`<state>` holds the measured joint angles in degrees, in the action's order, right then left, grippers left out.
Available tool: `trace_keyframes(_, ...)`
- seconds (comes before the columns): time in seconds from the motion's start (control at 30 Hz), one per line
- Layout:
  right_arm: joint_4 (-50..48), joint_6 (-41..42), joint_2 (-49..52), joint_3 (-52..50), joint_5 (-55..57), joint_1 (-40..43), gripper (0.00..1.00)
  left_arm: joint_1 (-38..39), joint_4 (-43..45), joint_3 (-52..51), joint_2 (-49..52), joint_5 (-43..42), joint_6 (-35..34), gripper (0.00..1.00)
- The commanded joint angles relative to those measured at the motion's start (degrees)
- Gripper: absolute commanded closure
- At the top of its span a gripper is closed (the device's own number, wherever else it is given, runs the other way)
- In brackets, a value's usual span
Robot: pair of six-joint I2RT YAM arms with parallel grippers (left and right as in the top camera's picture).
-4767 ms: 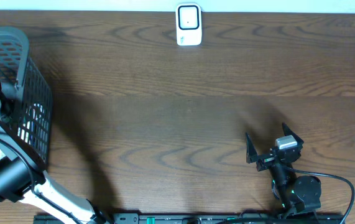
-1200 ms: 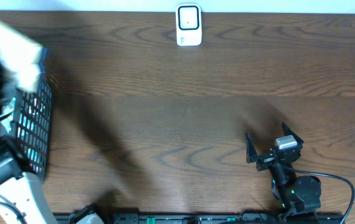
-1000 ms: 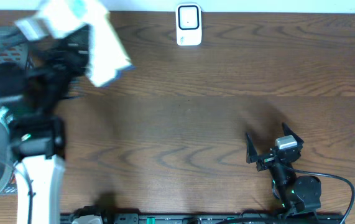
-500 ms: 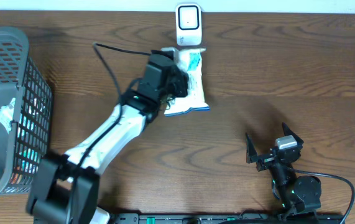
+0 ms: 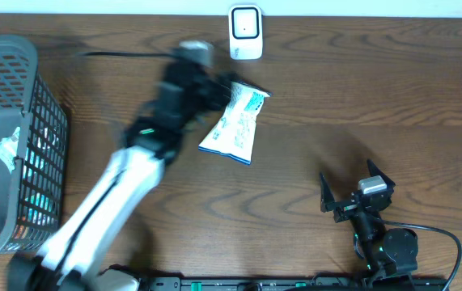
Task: Scan the item barcode
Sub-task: 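Lift the white snack bag out and drop it near the scanner, then reach into the basket and grasp the mint-green wrapped pack, left gripper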
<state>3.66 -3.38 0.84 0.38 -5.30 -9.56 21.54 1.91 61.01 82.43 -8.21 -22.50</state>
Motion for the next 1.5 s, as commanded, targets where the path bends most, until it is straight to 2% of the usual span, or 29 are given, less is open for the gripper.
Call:
trace_keyframes(0.0, 0.2, 0.5, -0.2, -0.1, 0.3, -0.4, 0.01, -10.6, -3.2, 0.8, -13.2, 7.5, 4.1, 0.3)
trace_keyframes(0.13, 0.2, 0.5, -0.2, -0.1, 0.3, -0.4, 0.01, -26.3, -8.2, 0.8, -23.0, 15.8, 4.1, 0.3)
trace_keyframes(0.27, 0.2, 0.5, -0.2, -0.1, 0.3, -0.4, 0.01, -42.0, -11.2, 0.8, -26.3, 16.8, 4.0, 0.3)
trace_keyframes(0.33, 0.2, 0.5, -0.2, -0.1, 0.3, -0.4, 0.01, -49.2, -13.1, 0.8, -25.9, 16.6, 1.6, 0.3)
trace_keyframes(0.4, 0.2, 0.5, -0.2, -0.1, 0.3, -0.4, 0.01, -54.1, -14.7, 0.8, -25.0, 16.6, -1.8, 0.3)
trace_keyframes(0.53, 0.2, 0.5, -0.2, -0.1, 0.3, -0.4, 0.01, -60.2, -14.0, 0.8, -20.9, 16.6, -2.4, 0.3)
trace_keyframes(0.67, 0.2, 0.5, -0.2, -0.1, 0.3, -0.4, 0.01, -65.2, -14.1, 0.8, -13.7, 16.6, -1.9, 0.29)
trace_keyframes(0.83, 0.2, 0.5, -0.2, -0.1, 0.3, -0.4, 0.01, -69.9, -16.8, 0.8, -1.0, 16.2, 4.6, 0.3)
trace_keyframes(1.03, 0.2, 0.5, -0.2, -0.1, 0.3, -0.4, 0.01, -70.1, -13.5, 0.8, 11.5, 3.3, 9.8, 0.3)
trace_keyframes(1.4, 0.2, 0.5, -0.2, -0.1, 0.3, -0.4, 0.01, -70.1, -12.5, 0.8, 25.8, 1.8, 12.4, 0.3)
trace_keyframes(1.47, 0.2, 0.5, -0.2, -0.1, 0.3, -0.4, 0.01, -70.1, -12.1, 0.8, 26.8, -0.8, 12.6, 0.35)
